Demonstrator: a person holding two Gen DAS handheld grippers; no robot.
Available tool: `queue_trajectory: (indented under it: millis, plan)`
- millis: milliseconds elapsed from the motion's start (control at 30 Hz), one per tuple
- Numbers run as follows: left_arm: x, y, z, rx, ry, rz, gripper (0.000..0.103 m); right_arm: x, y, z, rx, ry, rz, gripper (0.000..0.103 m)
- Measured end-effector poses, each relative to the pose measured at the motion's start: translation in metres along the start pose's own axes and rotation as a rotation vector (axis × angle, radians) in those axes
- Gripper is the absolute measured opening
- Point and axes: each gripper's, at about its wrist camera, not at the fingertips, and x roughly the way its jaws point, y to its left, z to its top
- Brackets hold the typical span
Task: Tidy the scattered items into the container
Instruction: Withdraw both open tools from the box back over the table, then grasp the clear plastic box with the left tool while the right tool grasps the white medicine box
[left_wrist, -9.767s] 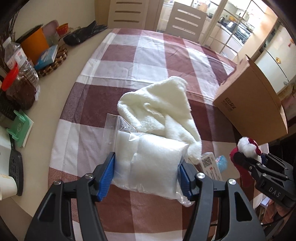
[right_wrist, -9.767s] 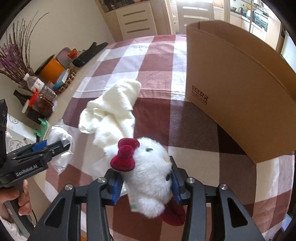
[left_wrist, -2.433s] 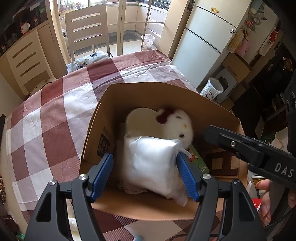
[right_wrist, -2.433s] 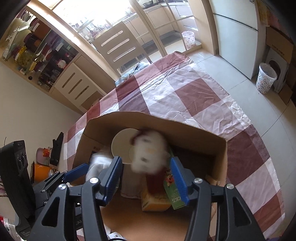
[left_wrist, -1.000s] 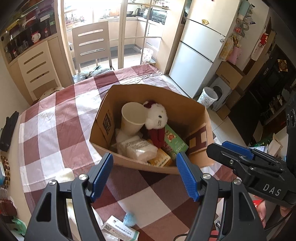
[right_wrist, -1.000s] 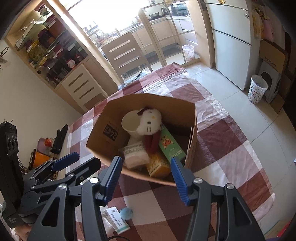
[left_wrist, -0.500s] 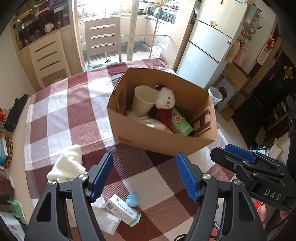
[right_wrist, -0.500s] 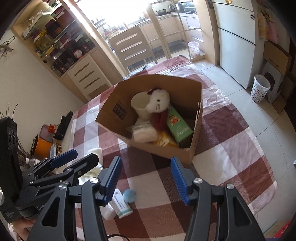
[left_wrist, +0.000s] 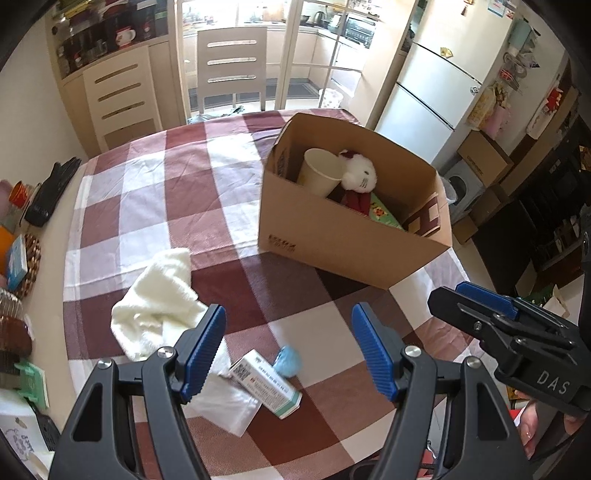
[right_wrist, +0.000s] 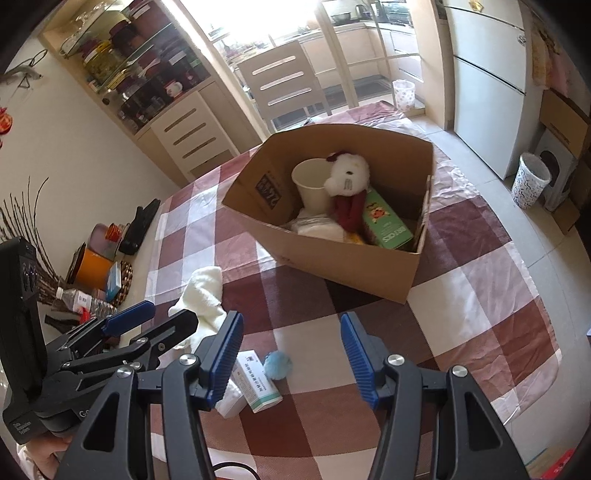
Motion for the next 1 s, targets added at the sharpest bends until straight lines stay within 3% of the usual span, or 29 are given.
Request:
queue_trajectory:
  millis: [633,1000]
  plan:
    - [-0.011,0.088,-0.046,-0.195,0.031,0.094,0.072,0.044,0.058,-0.022,-0.123,0.111,0.047,0.056]
    - [0.003,0.131,-0.078,-0.319,0.086,0.131,0.072,0.074,0.062,-0.033,-0.164,0.171,0.022,0.056]
